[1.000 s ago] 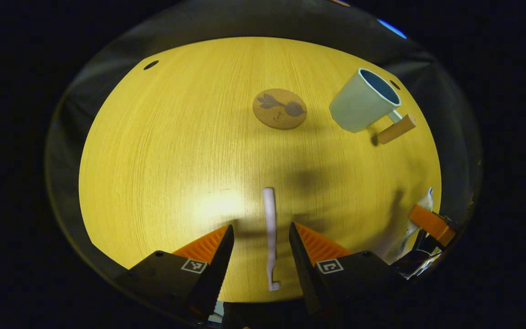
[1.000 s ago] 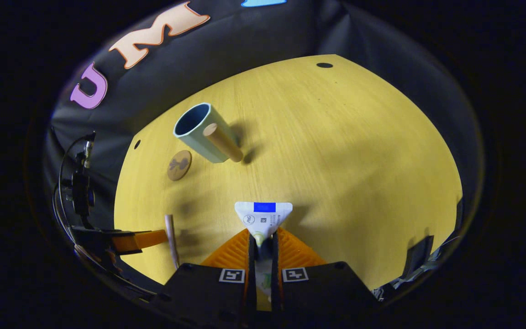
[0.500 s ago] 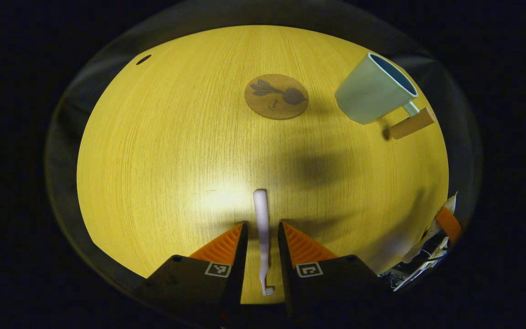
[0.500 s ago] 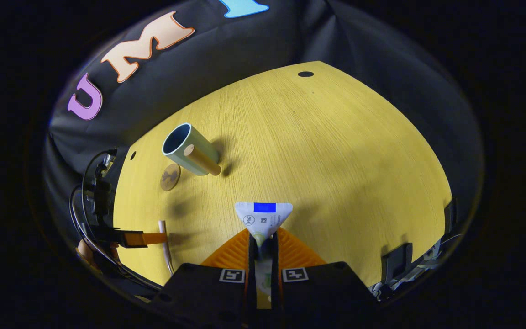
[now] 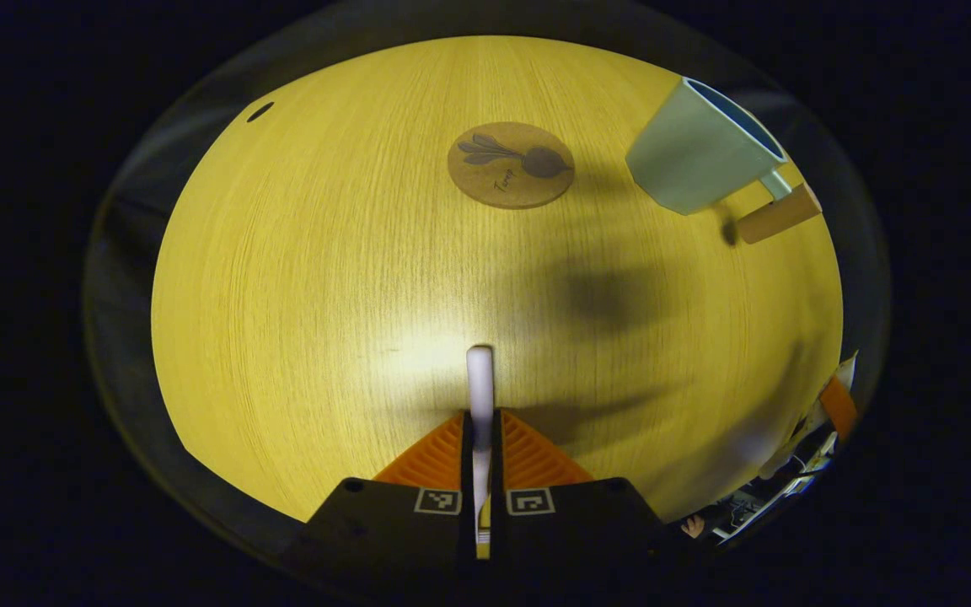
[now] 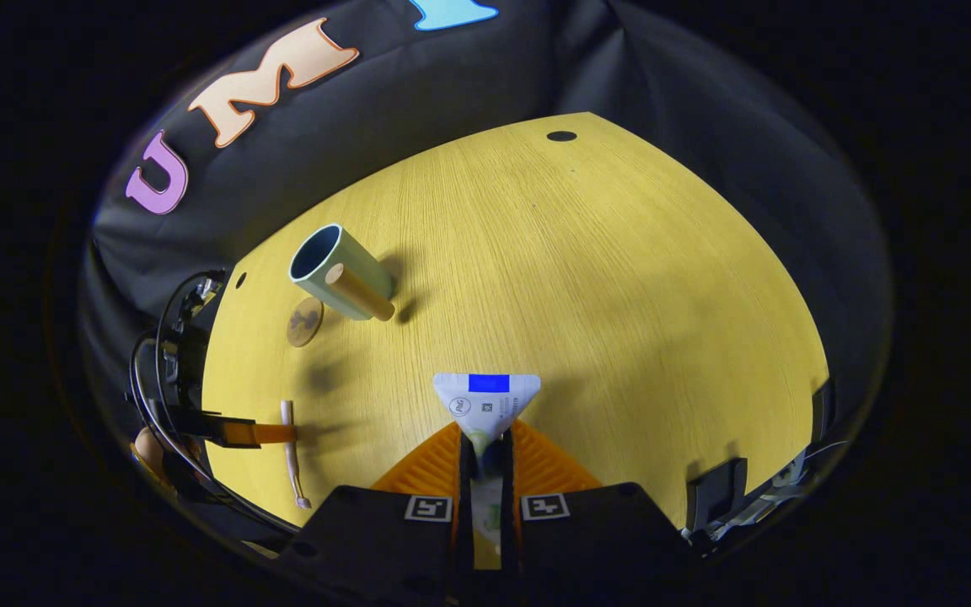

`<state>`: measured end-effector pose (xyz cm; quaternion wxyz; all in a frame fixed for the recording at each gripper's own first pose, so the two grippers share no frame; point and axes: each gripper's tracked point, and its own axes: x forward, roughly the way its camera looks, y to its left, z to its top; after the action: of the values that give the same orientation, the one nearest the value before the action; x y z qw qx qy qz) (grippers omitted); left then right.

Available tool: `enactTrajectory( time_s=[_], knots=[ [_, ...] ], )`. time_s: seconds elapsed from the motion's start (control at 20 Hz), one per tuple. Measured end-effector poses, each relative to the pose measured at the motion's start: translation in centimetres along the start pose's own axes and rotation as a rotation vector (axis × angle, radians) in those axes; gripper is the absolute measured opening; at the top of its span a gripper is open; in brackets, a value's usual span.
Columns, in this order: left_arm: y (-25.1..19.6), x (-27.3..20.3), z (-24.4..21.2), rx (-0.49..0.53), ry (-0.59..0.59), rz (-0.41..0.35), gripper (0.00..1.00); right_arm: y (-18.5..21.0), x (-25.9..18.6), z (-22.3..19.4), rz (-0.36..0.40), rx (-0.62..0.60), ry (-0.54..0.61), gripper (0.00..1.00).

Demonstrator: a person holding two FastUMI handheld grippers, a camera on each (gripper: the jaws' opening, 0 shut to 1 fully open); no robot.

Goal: Put the toothbrush and toothpaste on the desktop into the cup, then pick up the cup and place it on the coaster on the desktop.

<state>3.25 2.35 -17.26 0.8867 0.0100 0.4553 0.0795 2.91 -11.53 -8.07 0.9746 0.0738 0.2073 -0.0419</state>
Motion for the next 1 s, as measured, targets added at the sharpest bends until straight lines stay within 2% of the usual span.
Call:
enactTrajectory(
  time_s=[0.15,0.4,0.55,0.75,1.0],
  knots=[
    [0.0,0.0,0.0,-0.029,-0.001,-0.004,0.01,0.2,-0.1,0.3,0.008,0.005,-0.006,0.16],
    [-1.1,-0.6,-0.3,-0.078,-0.027,-0.092,0.00,0.6,-0.2,1.6,0.028,0.030,-0.045,0.15],
    [-1.1,-2.0,0.6,-0.085,-0.098,-0.125,0.00,2.6,-0.8,3.2,0.112,0.069,-0.090,0.15],
    [-2.4,-4.1,3.3,-0.068,-0.250,-0.239,0.00,6.4,-1.7,5.9,0.222,0.077,-0.178,0.15],
    [-1.9,-7.4,7.6,0.004,-0.454,-0.277,0.00,12.0,-3.2,9.7,0.354,0.067,-0.324,0.15]
  ],
)
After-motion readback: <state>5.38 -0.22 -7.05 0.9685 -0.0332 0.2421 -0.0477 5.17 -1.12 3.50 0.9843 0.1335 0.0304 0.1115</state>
